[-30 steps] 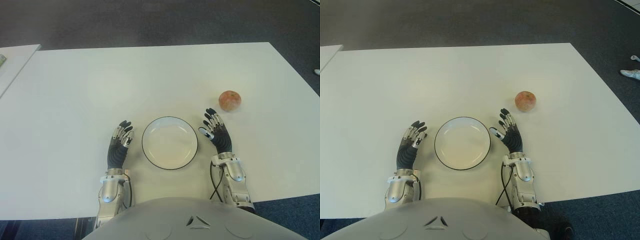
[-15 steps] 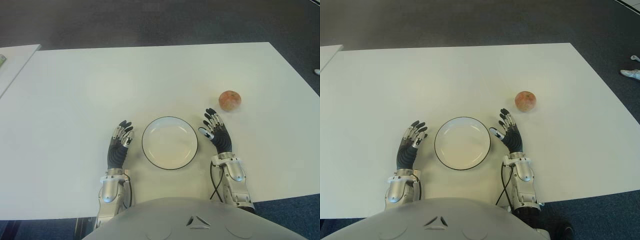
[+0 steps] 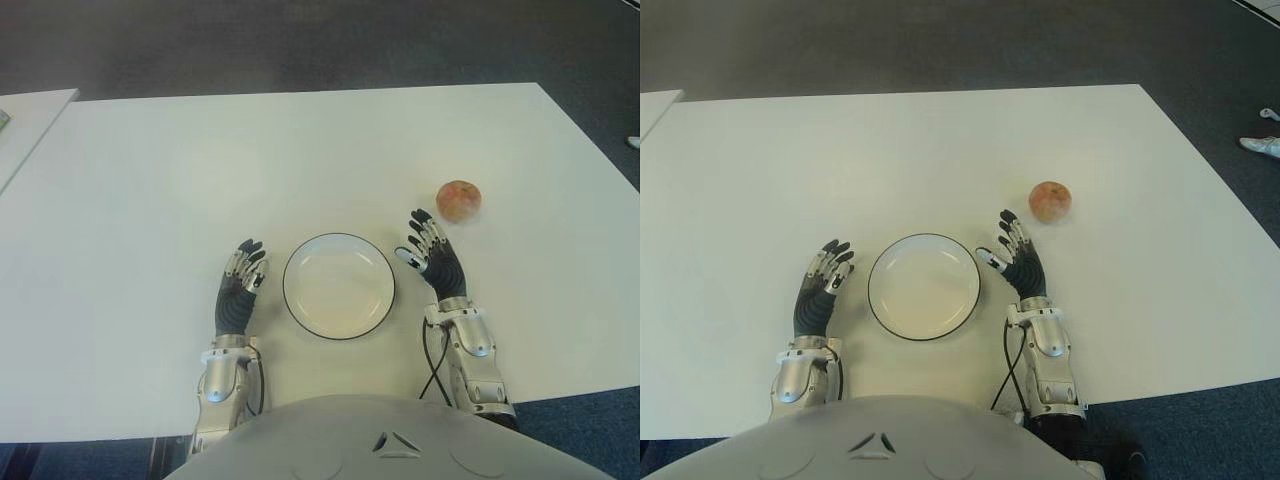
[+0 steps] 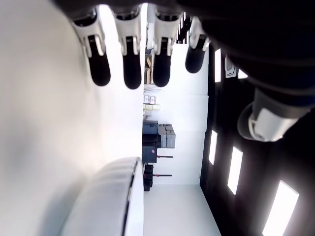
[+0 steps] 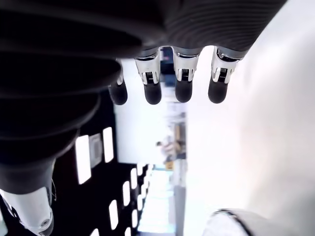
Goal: Put the apples into the plate.
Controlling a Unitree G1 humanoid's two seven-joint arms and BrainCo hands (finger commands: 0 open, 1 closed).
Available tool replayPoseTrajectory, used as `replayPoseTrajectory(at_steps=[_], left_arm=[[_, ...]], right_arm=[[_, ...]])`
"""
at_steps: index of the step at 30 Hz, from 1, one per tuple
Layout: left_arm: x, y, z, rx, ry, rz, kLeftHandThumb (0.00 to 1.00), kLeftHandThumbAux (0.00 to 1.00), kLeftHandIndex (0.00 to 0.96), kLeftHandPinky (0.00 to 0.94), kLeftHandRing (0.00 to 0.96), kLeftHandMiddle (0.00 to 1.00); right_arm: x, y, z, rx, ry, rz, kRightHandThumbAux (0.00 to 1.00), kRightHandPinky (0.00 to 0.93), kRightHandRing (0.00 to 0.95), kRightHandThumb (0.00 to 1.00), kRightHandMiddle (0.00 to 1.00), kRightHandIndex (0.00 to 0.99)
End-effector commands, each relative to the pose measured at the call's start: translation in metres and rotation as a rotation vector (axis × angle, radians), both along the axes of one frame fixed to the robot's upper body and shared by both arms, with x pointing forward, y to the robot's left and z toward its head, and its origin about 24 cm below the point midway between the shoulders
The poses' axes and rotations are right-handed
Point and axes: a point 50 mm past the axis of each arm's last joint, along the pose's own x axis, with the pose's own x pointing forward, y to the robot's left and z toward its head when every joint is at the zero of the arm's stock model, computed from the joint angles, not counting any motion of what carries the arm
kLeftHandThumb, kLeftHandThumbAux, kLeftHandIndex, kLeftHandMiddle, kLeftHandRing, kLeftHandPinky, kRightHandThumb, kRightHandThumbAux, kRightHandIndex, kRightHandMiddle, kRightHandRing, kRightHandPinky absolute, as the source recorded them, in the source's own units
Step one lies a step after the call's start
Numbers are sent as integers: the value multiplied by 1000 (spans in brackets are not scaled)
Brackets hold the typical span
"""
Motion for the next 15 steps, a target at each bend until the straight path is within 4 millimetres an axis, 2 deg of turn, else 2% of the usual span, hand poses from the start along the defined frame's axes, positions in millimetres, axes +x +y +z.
replayPoseTrajectory(at_steps=[1,6,13,15], left_arm=[[-4,0,-11,-9,58,8,87,496,144,256,211,186],[-1,-2,-11,-13,55,5,97,492,154,278,232,199],[0,-3,-10,5,50,3,87,469,155,226,208,190],[0,-3,-10,8,50,3,82,468,155,225,205,189]], right_arm=[[11,-3,22,-250,-256,10,620,62,14,351,6,50],[35,-22,48,-677,-509,-15,595,28,18,392,18,60],[53,-27,49,-973,-606,-74,570,1,4,379,35,54],[56,-28,49,-1011,-623,-80,561,0,2,380,39,53]])
